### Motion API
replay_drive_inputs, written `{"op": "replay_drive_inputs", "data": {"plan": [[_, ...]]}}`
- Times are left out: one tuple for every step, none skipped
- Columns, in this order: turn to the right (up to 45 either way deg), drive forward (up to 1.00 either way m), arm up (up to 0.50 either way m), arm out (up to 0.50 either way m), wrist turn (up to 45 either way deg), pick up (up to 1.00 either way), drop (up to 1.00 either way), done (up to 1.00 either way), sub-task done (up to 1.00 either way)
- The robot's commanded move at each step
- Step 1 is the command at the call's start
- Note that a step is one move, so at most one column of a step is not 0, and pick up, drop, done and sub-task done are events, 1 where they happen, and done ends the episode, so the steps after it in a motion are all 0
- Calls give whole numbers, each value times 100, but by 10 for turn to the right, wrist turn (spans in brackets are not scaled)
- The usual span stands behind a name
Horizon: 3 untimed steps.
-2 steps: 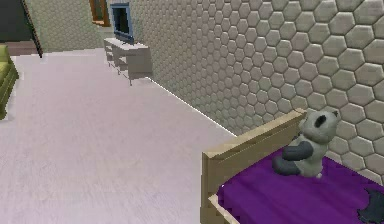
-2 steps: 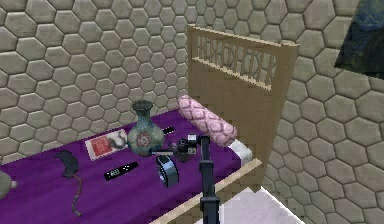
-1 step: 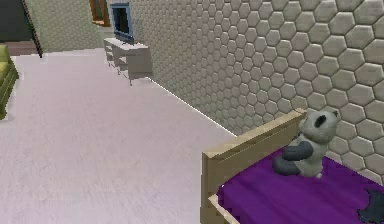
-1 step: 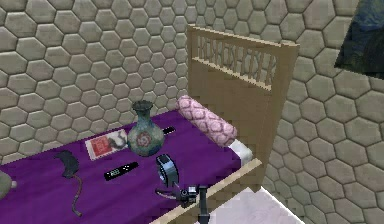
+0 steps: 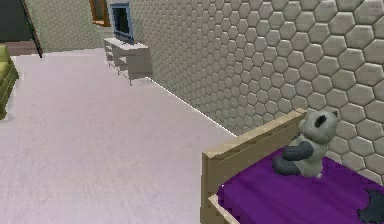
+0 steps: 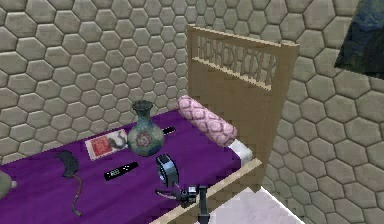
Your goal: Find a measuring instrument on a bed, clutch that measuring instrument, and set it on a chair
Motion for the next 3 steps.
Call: {"op": "replay_drive_inputs", "data": {"plan": [[0, 0, 10, 0, 0, 0, 0, 0, 0], [0, 0, 50, 0, 0, 0, 0, 0, 0], [0, 0, 4, 0, 0, 0, 0, 0, 0]]}}
